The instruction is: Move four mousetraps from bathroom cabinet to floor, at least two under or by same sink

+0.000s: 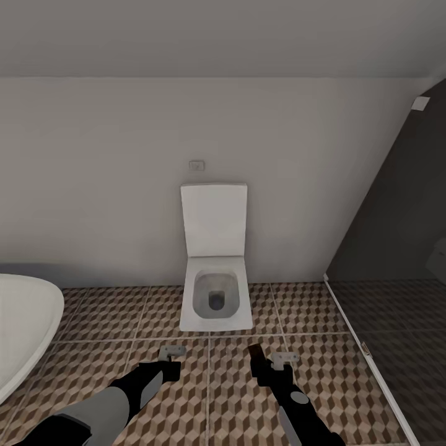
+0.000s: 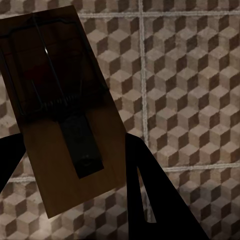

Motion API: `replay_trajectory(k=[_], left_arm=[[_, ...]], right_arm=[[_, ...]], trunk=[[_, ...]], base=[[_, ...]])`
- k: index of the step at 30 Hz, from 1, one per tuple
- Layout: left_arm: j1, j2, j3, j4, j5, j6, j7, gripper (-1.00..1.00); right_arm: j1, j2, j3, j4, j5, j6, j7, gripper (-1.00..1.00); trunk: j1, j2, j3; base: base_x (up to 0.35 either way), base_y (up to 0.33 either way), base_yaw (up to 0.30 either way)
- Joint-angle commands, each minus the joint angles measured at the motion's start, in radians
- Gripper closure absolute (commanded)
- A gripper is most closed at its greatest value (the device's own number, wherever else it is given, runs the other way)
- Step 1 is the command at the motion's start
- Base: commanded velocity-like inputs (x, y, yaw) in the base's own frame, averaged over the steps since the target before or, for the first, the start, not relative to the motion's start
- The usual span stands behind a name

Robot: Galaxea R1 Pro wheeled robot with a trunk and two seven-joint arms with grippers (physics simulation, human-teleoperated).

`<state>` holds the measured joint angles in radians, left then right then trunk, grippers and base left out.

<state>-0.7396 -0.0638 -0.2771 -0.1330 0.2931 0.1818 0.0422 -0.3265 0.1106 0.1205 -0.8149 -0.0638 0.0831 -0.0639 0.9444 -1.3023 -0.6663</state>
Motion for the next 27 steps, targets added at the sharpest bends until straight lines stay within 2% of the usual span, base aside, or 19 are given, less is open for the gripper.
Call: replay_trajectory(k=[1,22,27], left_arm=[[0.000,0.000,-0.008,-0.002,0.010,0.005,0.004,1.00],[0.000,-0.001,-0.008,-0.002,0.010,0.005,0.004,1.00],[0.000,-0.001,-0.008,-0.002,0.010,0.005,0.003,1.00]], right_arm=[[0.000,-0.001,0.004,-0.002,-0.010,0.005,-0.008,1.00],[0.000,0.000,0.004,-0.002,-0.010,0.004,-0.008,1.00],[0.000,0.000,0.004,-0.002,-0.010,0.005,-0.008,1.00]], trunk=[[0.000,0.000,-0.001],[0.000,0.000,-0.001],[0.019,-0.035,-0.016]], base=[[0.000,0.000,0.000],[0.000,0.000,0.000],[0.000,0.000,0.000]])
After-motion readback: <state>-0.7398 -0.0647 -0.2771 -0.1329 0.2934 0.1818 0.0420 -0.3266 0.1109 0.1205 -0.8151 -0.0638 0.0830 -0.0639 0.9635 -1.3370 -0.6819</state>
